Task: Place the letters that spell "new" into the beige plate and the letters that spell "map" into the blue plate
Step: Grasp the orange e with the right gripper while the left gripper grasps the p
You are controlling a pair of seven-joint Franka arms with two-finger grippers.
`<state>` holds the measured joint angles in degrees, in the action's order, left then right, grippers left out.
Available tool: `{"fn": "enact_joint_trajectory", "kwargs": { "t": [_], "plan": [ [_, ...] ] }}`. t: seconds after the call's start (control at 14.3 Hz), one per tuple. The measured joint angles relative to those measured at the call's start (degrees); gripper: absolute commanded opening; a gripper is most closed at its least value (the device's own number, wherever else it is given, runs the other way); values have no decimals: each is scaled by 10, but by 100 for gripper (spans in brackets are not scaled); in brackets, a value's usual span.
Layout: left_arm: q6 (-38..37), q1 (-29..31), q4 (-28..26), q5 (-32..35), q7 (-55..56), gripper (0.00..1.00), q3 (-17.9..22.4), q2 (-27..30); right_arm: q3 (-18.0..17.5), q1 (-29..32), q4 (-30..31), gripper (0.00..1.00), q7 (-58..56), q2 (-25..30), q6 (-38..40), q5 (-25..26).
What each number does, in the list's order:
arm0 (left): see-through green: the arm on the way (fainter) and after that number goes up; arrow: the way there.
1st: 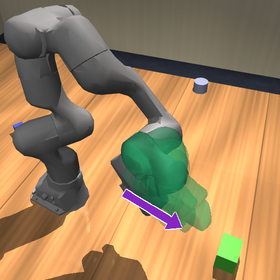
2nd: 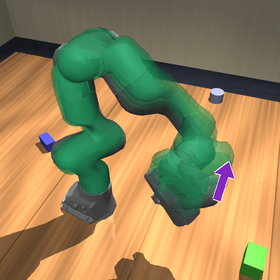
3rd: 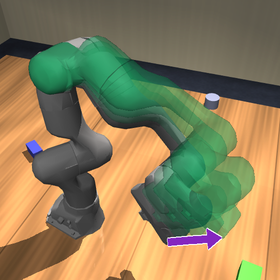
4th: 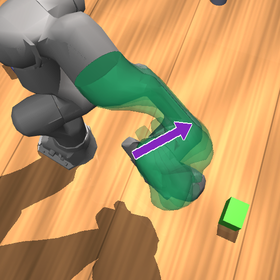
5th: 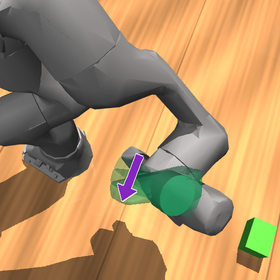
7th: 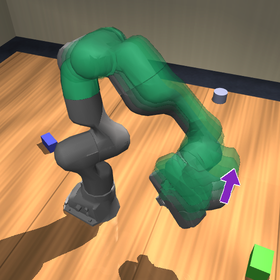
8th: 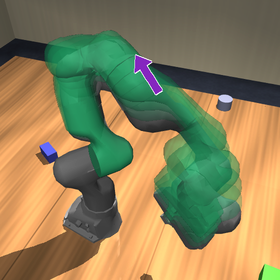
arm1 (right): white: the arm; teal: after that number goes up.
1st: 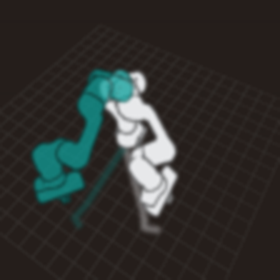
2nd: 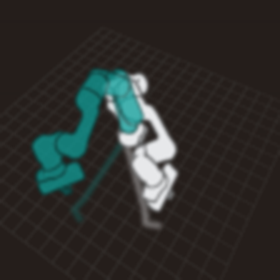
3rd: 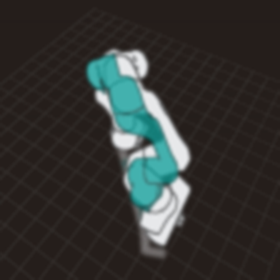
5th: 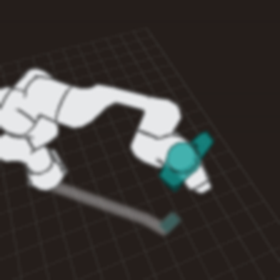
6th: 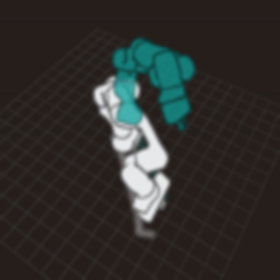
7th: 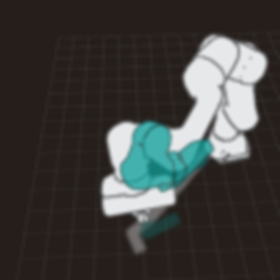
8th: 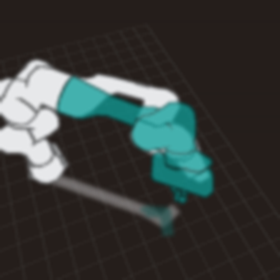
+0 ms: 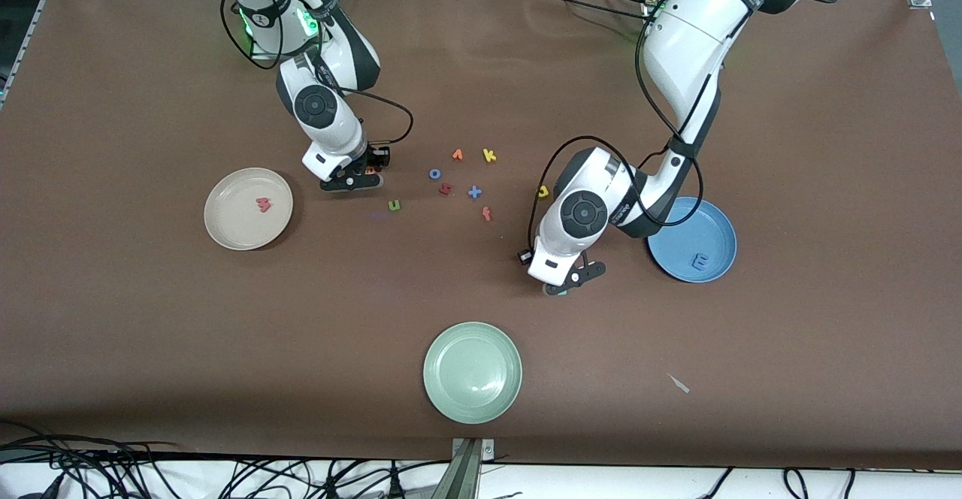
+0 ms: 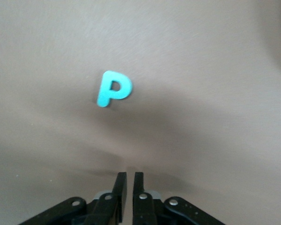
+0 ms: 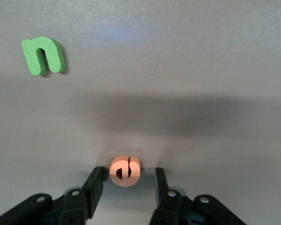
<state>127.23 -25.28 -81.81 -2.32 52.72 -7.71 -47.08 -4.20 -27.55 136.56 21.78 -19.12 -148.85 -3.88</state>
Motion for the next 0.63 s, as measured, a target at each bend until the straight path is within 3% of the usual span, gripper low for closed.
{"fn": "enact_joint_trajectory", "kwargs": {
  "t": [0.35, 0.42, 0.49, 0.63],
  "plan": [
    [-27, 0, 27, 14, -162, 32, 2, 9, 0, 0, 0, 38, 0, 0, -5, 0],
    [-27, 0, 27, 30, -185, 42, 2, 7, 0, 0, 0, 36, 0, 0, -5, 0],
    [-27, 0, 26, 48, -197, 67, 2, 6, 0, 1, 0, 36, 0, 0, -5, 0],
    [-27, 0, 26, 81, -208, 91, 6, 3, 0, 1, 0, 34, 0, 0, -6, 0]
  ]
}}
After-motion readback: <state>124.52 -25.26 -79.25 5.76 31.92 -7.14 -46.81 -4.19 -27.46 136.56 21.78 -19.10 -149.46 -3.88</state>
